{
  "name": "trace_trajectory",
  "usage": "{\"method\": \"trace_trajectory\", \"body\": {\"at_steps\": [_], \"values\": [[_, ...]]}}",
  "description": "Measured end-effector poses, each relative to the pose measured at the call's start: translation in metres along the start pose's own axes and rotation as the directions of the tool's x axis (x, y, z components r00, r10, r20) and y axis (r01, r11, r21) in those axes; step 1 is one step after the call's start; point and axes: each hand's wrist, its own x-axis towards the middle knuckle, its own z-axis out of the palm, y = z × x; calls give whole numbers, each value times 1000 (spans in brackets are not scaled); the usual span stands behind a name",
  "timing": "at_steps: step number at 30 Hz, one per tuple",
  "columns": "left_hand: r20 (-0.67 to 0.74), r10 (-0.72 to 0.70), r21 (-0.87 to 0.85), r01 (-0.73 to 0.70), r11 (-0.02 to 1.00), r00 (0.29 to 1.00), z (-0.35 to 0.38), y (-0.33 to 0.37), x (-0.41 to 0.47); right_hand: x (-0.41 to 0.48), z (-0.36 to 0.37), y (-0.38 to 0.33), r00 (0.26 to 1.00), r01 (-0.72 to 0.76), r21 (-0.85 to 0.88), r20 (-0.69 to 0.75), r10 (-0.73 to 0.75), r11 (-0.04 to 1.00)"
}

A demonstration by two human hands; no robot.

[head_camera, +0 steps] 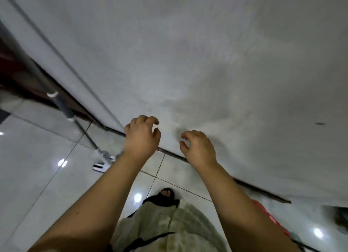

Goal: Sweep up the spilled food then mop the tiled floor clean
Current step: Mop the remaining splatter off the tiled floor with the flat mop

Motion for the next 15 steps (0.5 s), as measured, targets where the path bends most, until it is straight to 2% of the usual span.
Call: {"method": "trace_trajectory", "body": {"at_steps": [4,8,15], "values": [[-35,-209,50,211,976,977,-29,-48,-23,16,19,-41,988,138,27,62,-139,990],[-80,-374,40,378,925,924,-53,-96,-46,30,34,-95,953,277,52,111,-281,959],[-113,-513,27,518,855,851,-92,-186,-49,76,67,-207,879,456,80,116,-463,886]]}}
